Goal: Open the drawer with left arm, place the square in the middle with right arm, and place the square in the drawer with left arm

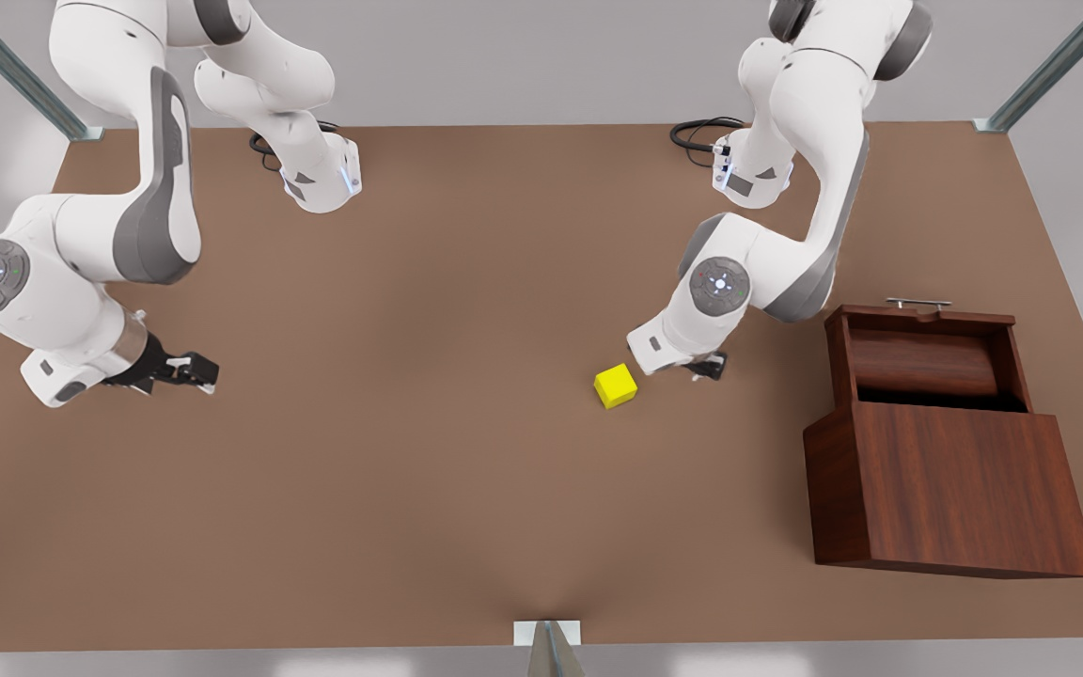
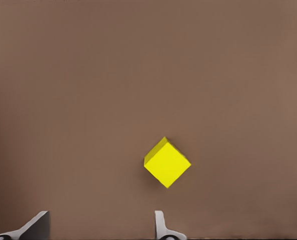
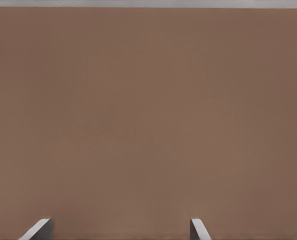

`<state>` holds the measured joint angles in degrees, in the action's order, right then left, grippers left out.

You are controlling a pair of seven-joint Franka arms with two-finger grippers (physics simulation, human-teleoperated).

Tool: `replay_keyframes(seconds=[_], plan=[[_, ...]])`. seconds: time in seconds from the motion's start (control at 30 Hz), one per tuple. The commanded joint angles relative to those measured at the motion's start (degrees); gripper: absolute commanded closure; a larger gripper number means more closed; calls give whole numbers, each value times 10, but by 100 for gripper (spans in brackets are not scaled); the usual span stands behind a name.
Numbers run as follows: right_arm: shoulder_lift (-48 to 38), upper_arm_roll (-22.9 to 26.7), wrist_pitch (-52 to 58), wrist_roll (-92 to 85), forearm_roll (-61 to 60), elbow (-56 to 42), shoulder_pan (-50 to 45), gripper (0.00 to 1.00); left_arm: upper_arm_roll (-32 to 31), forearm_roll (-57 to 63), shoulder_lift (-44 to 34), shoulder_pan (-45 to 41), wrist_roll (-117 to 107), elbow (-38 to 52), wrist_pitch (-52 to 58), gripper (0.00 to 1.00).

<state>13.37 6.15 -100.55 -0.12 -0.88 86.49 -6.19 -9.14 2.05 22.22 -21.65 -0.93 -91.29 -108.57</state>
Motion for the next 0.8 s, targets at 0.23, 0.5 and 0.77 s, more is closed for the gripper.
replay_keyframes(seconds=[0.23, 0.5, 0.77], plan=[[0, 0, 2, 0, 1, -1, 0, 0, -12, 94, 56, -60, 93, -64, -178, 0], [1, 0, 2, 7, 0, -1, 0, 0, -1, 114, 68, -59, 144, -161, -292, 0], [1, 0, 2, 7, 0, -1, 0, 0, 8, 139, 99, -60, 144, -159, -321, 0]])
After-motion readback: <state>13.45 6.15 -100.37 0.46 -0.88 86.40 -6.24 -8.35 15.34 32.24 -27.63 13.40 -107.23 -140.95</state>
